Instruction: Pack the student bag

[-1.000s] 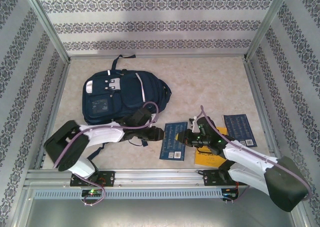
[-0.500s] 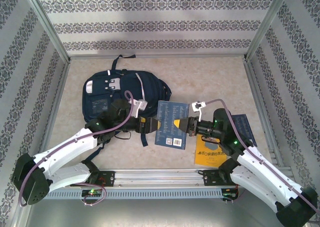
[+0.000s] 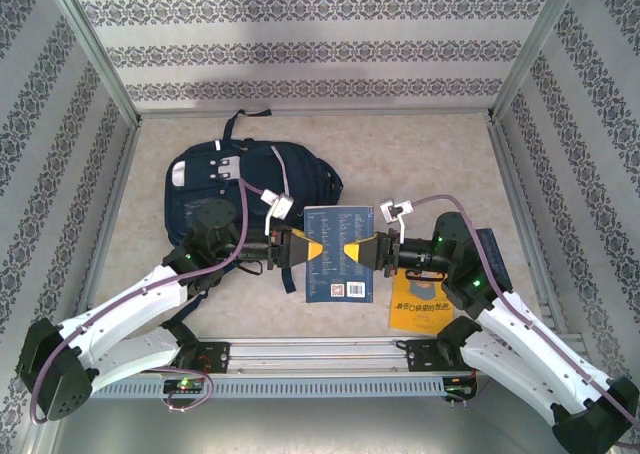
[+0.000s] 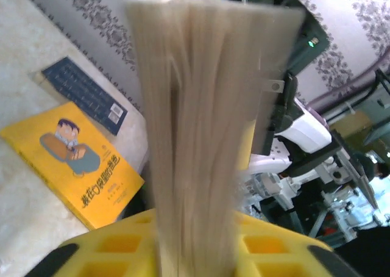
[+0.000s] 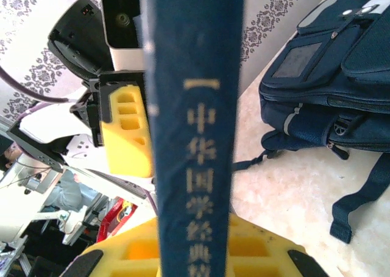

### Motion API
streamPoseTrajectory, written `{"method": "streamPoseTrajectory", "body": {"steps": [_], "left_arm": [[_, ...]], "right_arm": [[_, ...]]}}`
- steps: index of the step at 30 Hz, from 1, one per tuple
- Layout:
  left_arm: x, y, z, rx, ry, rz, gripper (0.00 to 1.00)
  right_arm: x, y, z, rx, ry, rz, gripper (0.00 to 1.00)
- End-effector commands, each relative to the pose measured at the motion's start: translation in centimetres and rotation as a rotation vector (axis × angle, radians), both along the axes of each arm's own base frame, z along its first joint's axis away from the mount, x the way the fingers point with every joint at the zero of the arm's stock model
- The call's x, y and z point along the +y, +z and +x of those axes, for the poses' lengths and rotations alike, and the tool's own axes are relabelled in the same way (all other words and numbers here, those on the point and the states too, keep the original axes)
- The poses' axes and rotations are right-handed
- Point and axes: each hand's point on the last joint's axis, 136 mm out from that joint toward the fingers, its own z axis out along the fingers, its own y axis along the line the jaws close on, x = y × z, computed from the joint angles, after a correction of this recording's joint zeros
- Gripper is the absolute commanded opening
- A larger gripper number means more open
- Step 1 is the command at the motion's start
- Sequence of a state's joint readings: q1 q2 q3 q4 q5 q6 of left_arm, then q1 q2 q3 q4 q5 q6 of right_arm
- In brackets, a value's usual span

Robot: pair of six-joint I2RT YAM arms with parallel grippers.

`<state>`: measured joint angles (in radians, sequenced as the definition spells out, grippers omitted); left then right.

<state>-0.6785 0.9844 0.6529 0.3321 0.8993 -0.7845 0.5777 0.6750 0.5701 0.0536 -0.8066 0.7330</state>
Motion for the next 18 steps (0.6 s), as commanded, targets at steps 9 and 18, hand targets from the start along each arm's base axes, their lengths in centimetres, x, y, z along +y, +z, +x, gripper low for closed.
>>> {"method": "streamPoseTrajectory", "body": {"steps": [9, 18], "left_arm": [[1.0, 3.2, -0.2, -0.085, 0.055, -0.127, 0.00], [6.1, 5.8, 4.6, 0.049, 0.506, -0.398, 0.00]], "right_arm": [[-1.4, 0.4, 2.1, -0.033, -0.171, 0.010, 0.72], [-5.2, -0.9, 4.1, 0.051, -0.493, 0.262, 0.98]]}}
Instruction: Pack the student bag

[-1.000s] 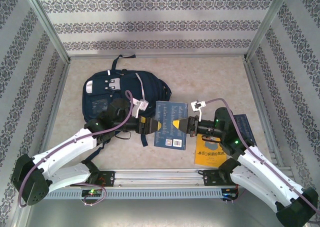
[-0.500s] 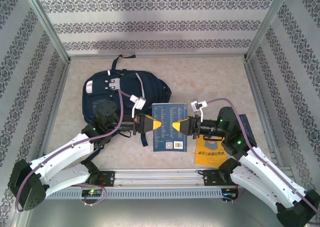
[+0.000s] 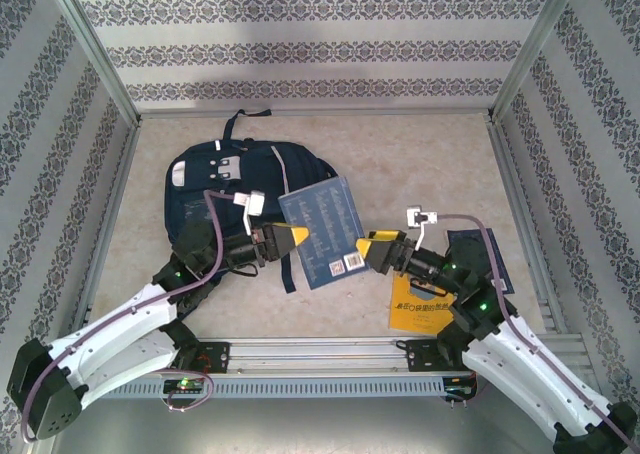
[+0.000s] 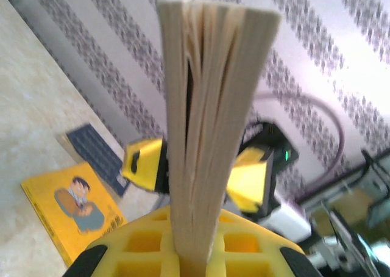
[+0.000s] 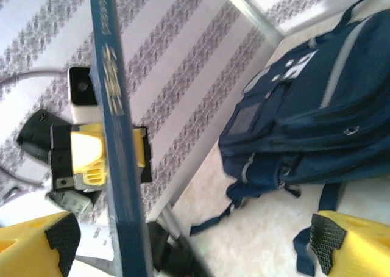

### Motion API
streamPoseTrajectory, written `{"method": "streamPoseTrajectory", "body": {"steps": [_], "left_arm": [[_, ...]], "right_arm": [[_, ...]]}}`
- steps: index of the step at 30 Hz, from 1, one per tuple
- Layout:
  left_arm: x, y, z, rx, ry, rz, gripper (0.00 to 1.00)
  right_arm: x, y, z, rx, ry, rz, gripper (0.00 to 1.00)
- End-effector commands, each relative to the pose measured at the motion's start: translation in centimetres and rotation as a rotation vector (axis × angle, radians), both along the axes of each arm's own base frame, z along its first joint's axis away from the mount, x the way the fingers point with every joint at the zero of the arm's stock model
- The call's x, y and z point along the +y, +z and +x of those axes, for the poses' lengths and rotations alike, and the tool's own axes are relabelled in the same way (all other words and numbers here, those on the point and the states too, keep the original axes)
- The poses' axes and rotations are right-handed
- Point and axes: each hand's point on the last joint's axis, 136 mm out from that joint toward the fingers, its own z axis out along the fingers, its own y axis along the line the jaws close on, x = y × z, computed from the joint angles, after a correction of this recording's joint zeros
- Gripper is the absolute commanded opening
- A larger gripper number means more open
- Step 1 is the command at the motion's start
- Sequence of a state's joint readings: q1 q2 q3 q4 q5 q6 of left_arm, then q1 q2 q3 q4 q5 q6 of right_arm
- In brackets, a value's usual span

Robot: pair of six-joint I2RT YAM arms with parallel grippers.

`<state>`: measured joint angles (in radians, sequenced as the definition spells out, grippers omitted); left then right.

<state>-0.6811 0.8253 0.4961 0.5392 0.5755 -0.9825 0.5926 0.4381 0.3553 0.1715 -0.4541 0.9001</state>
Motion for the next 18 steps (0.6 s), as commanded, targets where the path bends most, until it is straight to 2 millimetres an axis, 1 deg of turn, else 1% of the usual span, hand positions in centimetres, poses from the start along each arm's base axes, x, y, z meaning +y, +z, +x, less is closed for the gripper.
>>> {"method": "streamPoseTrajectory", "body": {"steps": [1, 3, 5, 7, 10, 14, 17, 18], "left_arm": [[3.3, 4.0, 2.3, 0.013, 0.229, -0.245, 0.00], [4.0, 4.0, 2.9, 0.047, 0.280, -0.290, 0.00], [4.3, 4.0, 3.3, 0.069, 0.303, -0.309, 0.00], [4.5, 4.3, 3.5, 0.083, 0.313, -0.327, 0.00], [4.5, 4.4, 3.7, 0.105, 0.316, -0.343, 0.00], [4.2, 4.5, 3.7, 0.124, 0.306, -0.354, 0.00], [3.9, 4.5, 3.6, 0.131, 0.296, -0.347, 0.00], [3.8, 4.4, 3.7, 0.133, 0.296, -0.342, 0.00]], "right_arm": [[-1.7, 1.4, 1.4, -0.012, -0.165, 0.173, 0.98], [-1.8, 1.9, 1.0, -0.049, -0.187, 0.201, 0.98], [-1.6, 2.2, 0.8, -0.065, -0.195, 0.196, 0.98], [-1.4, 2.1, 1.1, -0.047, -0.197, 0.210, 0.98], [-0.6, 2.1, 1.5, 0.006, -0.176, 0.247, 0.98], [1.4, 3.0, 1.8, 0.025, -0.119, 0.261, 0.98], [3.1, 4.1, 1.8, 0.003, -0.072, 0.253, 0.98], [3.5, 4.8, 1.7, -0.011, -0.057, 0.257, 0.98]]}}
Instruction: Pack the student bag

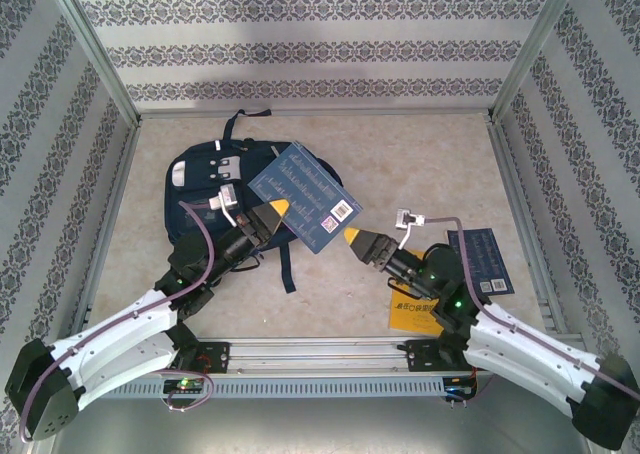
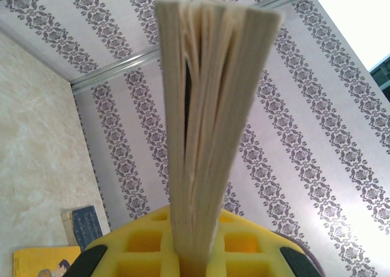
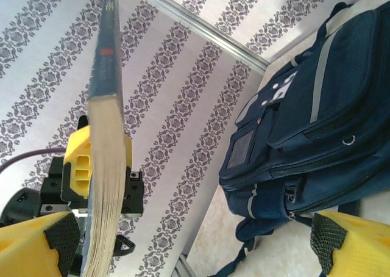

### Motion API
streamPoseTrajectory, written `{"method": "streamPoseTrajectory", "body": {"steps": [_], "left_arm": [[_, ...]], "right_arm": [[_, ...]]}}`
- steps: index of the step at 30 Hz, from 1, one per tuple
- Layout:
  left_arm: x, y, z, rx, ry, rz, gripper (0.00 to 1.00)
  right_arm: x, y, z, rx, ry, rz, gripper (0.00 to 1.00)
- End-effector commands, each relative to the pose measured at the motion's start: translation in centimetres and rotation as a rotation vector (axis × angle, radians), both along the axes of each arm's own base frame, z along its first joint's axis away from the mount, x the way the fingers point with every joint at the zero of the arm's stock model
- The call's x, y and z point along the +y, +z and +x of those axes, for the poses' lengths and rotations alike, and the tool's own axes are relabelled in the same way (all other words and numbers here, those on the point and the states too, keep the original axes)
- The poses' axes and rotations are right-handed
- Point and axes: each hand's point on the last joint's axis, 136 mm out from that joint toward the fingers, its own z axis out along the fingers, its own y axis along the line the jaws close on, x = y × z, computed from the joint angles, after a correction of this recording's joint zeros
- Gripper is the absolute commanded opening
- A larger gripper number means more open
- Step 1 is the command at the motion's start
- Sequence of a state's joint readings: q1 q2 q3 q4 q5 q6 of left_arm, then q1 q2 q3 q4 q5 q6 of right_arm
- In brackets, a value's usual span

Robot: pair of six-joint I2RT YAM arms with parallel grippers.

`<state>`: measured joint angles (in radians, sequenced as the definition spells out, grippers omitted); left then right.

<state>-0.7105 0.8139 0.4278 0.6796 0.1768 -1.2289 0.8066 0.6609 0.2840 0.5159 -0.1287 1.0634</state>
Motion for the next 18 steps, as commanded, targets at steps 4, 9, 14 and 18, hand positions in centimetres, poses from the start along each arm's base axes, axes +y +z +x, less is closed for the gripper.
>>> {"method": "streamPoseTrajectory", "body": {"steps": [4, 9, 14, 18], "left_arm": [[0.3, 3.6, -0.9, -0.066, -0.004, -0.092, 0.00], [0.2, 3.1, -0.9, -0.056, 0.002, -0.079, 0.00], [0.2, 2.7, -0.7, -0.041, 0.015, -0.071, 0.00], [0.0, 2.5, -0.6, -0.033, 0.015, -0.059, 0.00]], "right_arm": [[2.2, 7.4, -0.7, -0.150, 0.069, 0.129, 0.98], [3.4, 8.0, -0.4, -0.147, 0.083, 0.144, 0.91], [5.0, 8.6, -0.7, -0.143, 0.121, 0.172, 0.74], [5.6, 8.1, -0.5, -0.153, 0.095, 0.160, 0.51]]}}
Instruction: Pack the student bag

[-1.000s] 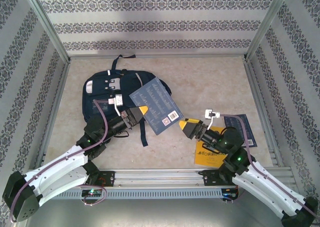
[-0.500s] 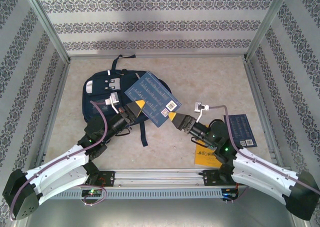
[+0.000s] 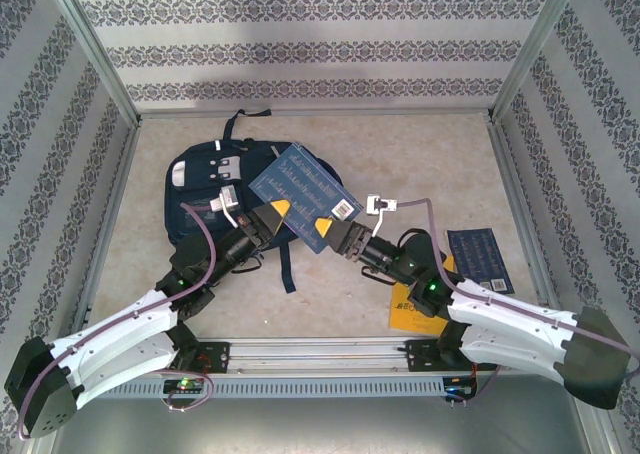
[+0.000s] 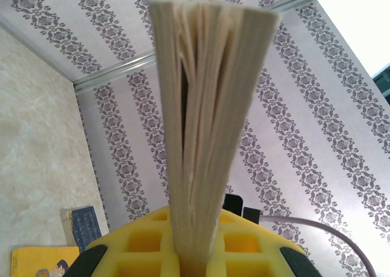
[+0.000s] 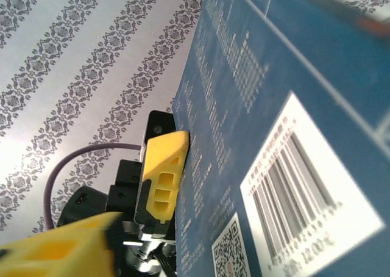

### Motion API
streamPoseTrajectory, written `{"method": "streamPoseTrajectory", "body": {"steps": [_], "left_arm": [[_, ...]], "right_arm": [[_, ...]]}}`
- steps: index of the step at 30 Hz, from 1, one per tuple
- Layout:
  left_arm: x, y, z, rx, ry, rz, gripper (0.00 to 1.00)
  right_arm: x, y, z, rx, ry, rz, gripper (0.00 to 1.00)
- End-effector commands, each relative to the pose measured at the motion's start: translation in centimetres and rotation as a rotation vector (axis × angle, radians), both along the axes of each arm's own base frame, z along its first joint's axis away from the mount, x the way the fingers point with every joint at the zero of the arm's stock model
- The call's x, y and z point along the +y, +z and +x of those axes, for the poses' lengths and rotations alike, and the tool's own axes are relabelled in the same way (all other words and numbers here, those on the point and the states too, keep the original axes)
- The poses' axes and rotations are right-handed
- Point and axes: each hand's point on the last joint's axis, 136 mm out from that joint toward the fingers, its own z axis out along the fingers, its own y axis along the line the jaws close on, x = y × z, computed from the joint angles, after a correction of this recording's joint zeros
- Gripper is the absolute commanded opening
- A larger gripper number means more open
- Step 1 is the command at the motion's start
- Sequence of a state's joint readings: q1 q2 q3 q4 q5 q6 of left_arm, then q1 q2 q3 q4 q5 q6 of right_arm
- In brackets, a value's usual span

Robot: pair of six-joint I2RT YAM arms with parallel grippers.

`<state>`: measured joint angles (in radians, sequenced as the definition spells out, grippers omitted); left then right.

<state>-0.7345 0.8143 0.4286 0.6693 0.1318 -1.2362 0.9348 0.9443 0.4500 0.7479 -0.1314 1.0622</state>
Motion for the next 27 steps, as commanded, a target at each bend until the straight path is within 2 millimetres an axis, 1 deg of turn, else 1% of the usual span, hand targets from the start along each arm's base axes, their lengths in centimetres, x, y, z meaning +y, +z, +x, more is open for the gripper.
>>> {"method": "streamPoseTrajectory", "body": {"steps": [1, 6, 9, 11, 13, 14, 17, 18, 20, 22, 24, 25, 27], "left_arm": [[0.1, 2.6, -0.6, -0.051, -0.001, -0.053, 0.00], [0.1, 1.8, -0.6, -0.037, 0.004, -0.050, 0.00], [0.1, 1.6, -0.6, -0.033, 0.006, -0.047, 0.00], [0.1, 1.5, -0.6, -0.029, 0.008, -0.044, 0.00], [0.1, 1.2, -0.5, -0.019, 0.010, -0.034, 0.00], [0.0, 1.1, -0.4, -0.012, 0.011, -0.024, 0.00], [-0.3, 0.3, -0.2, 0.021, 0.009, 0.024, 0.01], [-0.3, 0.1, -0.2, 0.032, 0.012, 0.042, 0.08], [-0.1, -0.6, -0.1, 0.042, 0.026, 0.096, 0.28], [0.5, -1.9, 0.0, 0.068, 0.061, 0.222, 0.48], [1.5, -3.9, 0.1, 0.104, 0.103, 0.364, 0.60], [2.1, -4.9, 0.1, 0.131, 0.126, 0.423, 0.66], [2.8, -6.5, 0.2, 0.152, 0.149, 0.503, 0.70]], "right_arm": [[-0.4, 2.8, 0.3, -0.067, -0.055, 0.079, 0.47], [-1.8, 2.1, 1.5, -0.049, -0.160, 0.097, 0.42], [-2.0, 2.2, 1.7, -0.054, -0.180, 0.101, 0.33], [-1.9, 2.2, 1.8, -0.056, -0.180, 0.108, 0.24], [-1.7, 2.3, 1.8, -0.061, -0.174, 0.112, 0.06], [-1.7, 2.3, 1.8, -0.061, -0.175, 0.111, 0.00], [-2.1, 1.9, 1.9, -0.065, -0.198, 0.093, 0.00], [-2.5, 1.7, 2.0, -0.067, -0.215, 0.084, 0.00], [-3.3, 0.9, 2.2, -0.064, -0.259, 0.045, 0.00], [-4.6, -1.1, 2.8, -0.020, -0.323, -0.042, 0.00], [-6.0, -3.4, 3.1, 0.015, -0.390, -0.136, 0.00], [-6.9, -5.0, 3.3, 0.050, -0.427, -0.191, 0.00], [-8.5, -7.8, 3.4, 0.109, -0.469, -0.244, 0.00]]}}
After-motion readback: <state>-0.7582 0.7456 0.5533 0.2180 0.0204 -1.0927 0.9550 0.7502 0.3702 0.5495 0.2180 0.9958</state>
